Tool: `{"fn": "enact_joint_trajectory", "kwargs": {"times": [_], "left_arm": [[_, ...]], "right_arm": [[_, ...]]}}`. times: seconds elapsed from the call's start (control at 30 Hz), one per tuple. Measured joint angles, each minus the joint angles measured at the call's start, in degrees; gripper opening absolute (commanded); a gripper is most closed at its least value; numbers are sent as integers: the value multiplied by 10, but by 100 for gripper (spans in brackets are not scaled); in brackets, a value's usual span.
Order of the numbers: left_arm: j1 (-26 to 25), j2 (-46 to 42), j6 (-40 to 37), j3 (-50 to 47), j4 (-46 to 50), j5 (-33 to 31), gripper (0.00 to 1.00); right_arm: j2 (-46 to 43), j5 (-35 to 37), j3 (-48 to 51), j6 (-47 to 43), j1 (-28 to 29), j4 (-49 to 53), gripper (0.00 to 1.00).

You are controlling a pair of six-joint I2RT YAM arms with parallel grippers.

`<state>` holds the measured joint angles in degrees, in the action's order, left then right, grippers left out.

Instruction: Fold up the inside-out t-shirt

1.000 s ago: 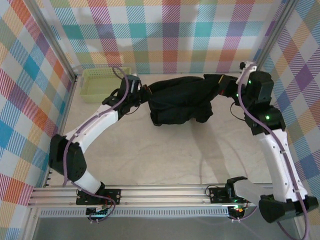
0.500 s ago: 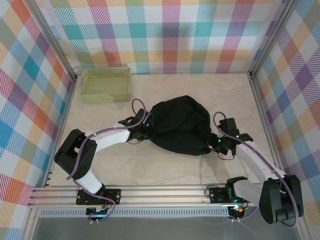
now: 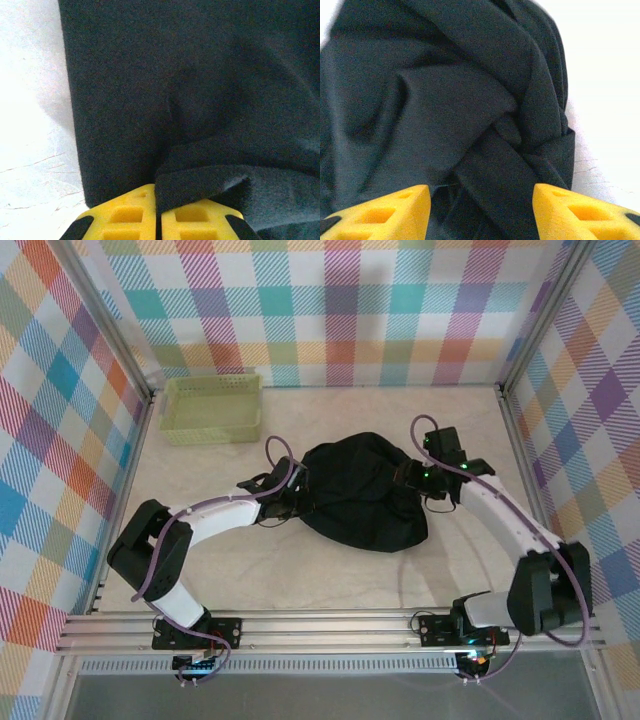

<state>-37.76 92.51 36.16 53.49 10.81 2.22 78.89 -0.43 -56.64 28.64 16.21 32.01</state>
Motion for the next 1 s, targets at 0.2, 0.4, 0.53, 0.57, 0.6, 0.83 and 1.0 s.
{"fn": "enact_joint_trajectory", "kwargs": {"times": [0.2, 0.4, 0.53, 0.57, 0.6, 0.83, 1.0], "left_arm": [[0, -5, 0, 0, 1, -3, 10], [0, -7, 0, 7, 17, -11, 10], [0, -7, 1, 25, 27, -23, 10], [2, -8, 1, 27, 26, -23, 10], [7, -12, 3, 28, 26, -22, 10], [23, -100, 16, 27, 21, -32, 17], [17, -127, 2, 42, 43, -60, 27]], "right_arm": [[54, 2, 0, -11, 45, 7, 40], [71, 14, -8, -19, 51, 28, 0], [39, 27, -50, -31, 51, 66, 0], [20, 31, -68, -37, 51, 78, 0], [-4, 35, -92, -43, 51, 89, 0], [-218, 55, -202, -69, 51, 74, 0], [-291, 55, -126, -62, 51, 49, 0]]}}
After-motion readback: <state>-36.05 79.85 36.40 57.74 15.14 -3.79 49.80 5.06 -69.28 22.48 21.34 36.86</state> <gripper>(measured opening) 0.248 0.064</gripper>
